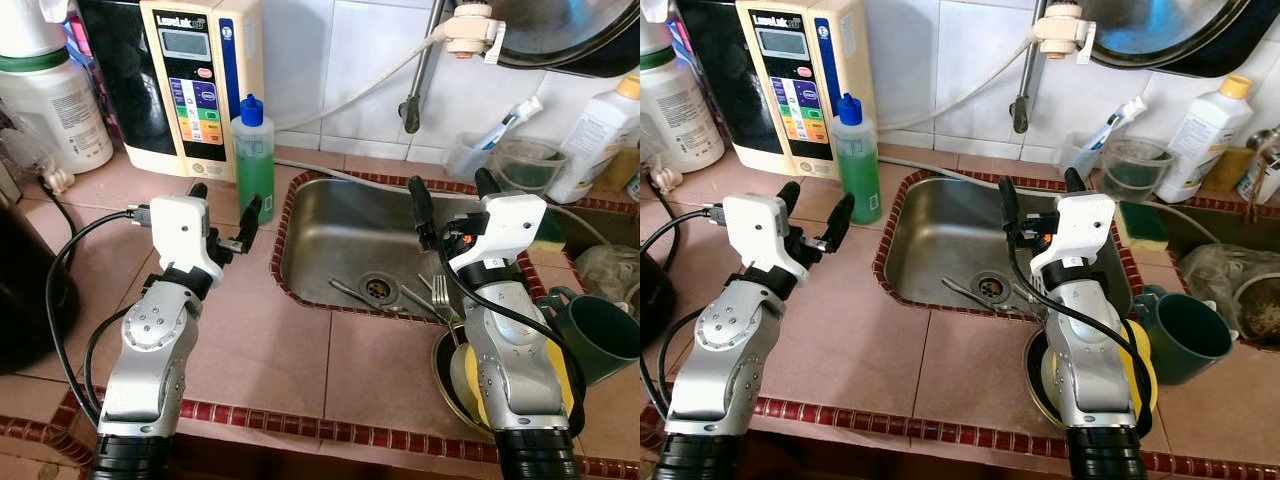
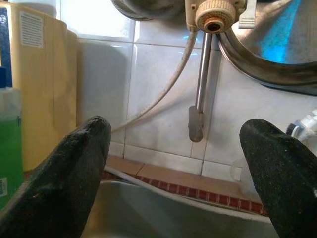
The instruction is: Kitchen organization
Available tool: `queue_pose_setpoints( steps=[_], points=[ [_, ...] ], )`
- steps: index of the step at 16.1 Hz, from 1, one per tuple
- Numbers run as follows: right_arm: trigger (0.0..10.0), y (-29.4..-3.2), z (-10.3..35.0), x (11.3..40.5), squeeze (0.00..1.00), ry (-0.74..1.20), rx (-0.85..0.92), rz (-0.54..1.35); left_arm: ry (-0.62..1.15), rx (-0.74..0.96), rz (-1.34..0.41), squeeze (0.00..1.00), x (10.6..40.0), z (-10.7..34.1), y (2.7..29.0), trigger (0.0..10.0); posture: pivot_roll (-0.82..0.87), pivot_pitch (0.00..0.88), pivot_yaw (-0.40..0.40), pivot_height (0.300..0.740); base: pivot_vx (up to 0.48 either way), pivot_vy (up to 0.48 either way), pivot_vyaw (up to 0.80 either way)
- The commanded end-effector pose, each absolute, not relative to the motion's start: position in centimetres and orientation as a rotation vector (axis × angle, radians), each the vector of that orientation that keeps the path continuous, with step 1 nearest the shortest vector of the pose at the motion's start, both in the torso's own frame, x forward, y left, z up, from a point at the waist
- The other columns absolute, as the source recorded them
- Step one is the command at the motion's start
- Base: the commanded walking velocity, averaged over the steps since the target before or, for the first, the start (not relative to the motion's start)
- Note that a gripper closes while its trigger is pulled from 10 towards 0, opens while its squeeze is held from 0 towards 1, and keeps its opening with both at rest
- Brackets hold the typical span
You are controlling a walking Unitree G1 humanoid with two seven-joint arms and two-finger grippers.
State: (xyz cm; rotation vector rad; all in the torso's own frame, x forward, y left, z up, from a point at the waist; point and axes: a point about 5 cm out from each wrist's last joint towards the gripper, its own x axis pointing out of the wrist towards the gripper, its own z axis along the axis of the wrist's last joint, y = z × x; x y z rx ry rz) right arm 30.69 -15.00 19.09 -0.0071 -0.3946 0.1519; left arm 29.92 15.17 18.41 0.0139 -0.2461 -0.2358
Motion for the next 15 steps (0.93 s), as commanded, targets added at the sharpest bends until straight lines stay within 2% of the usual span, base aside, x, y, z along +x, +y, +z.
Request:
queue_pose_setpoints(
  steps=[1,9,15],
  points=[
    [10.0,-15.46,19.71,30.39,0.0,-0.431,-0.016,0.129,-0.259,0.018,-0.248,0.0,29.77,18.93,14.92,10.0,0.01,0.0,-0.046,0.732,0.0,0.0,0.0],
    [10.0,-15.65,20.1,30.38,0.0,-0.453,-0.03,0.121,-0.273,0.003,-0.266,0.0,29.53,19.59,14.58,10.0,0.01,0.0,-0.049,0.732,0.0,0.0,0.0],
    [10.0,-15.68,20.23,30.51,0.0,-0.458,-0.036,0.118,-0.272,-0.001,-0.27,0.0,29.48,19.66,14.55,10.0,0.02,0.0,-0.05,0.732,-0.273,0.0,0.0]
  ],
)
